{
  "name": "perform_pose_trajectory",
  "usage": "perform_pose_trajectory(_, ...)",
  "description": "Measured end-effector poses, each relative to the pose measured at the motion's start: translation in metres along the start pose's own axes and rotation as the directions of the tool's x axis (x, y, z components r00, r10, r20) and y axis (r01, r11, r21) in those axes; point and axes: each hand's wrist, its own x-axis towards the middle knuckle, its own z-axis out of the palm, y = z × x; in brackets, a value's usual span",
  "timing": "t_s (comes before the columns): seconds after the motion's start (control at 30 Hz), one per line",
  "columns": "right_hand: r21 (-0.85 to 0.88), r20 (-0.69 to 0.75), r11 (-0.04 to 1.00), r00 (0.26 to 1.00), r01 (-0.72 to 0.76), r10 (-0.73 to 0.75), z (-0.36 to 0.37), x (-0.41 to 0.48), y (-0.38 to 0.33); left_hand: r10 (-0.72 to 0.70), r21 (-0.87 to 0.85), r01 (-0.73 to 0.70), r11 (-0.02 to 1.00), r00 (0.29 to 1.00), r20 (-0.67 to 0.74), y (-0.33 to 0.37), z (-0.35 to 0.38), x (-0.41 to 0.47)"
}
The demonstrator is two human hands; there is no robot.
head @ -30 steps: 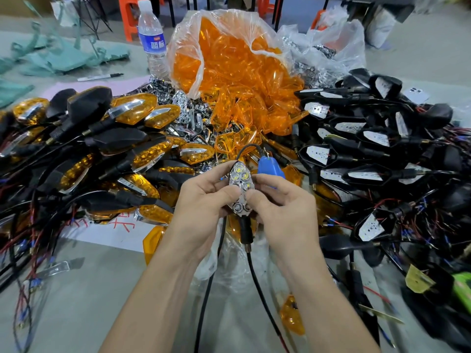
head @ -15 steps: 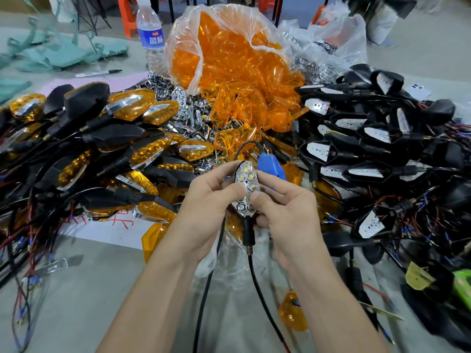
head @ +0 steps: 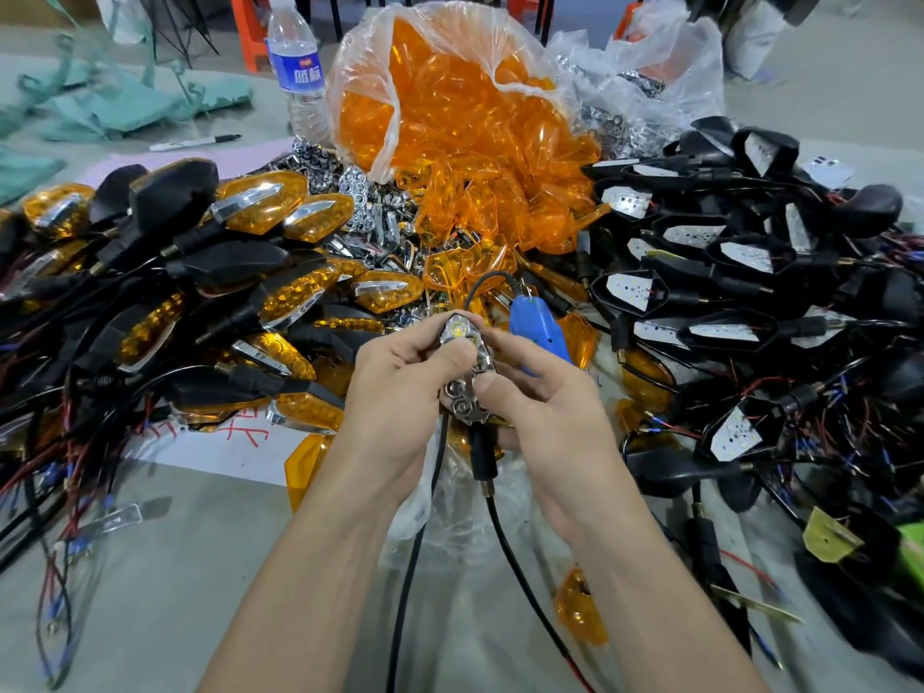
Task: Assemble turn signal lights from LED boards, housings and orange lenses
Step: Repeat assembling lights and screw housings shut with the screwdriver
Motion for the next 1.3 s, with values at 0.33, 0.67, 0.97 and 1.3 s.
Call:
perform_pose_trajectory(0.33,0.020,-0.105,0.997,0.992,0.076,-0.074,0.006,0.003,0.005,0.026,0.049,-0.026,0.998,1.000,-0.011,-0.003,0.004,-0.005)
perform_pose_trajectory(0.67,0.005,-0.165,0.997,0.983,0.083,-0.081,0.008,0.003,0.006,-0.180,-0.097,0.199,0.975,0.968,0.178,0.004,-0.012,0.000)
perform_pose_trajectory(0.97,0.027,-0.014,0.998,0.998,0.065,-0.065,0.006,-0.002,-0.001,-0.056,0.013,0.056,0.998,0.997,0.056,0.005,-0.010,0.003)
perform_pose_trajectory(1.3,-0.398,-0.126,0.900,0.982,-0.180,0.141,-0.002,-0.029,0.004,-0.044,0.036,0.048,0.998,0.991,-0.124,0.006,-0.012,0.007)
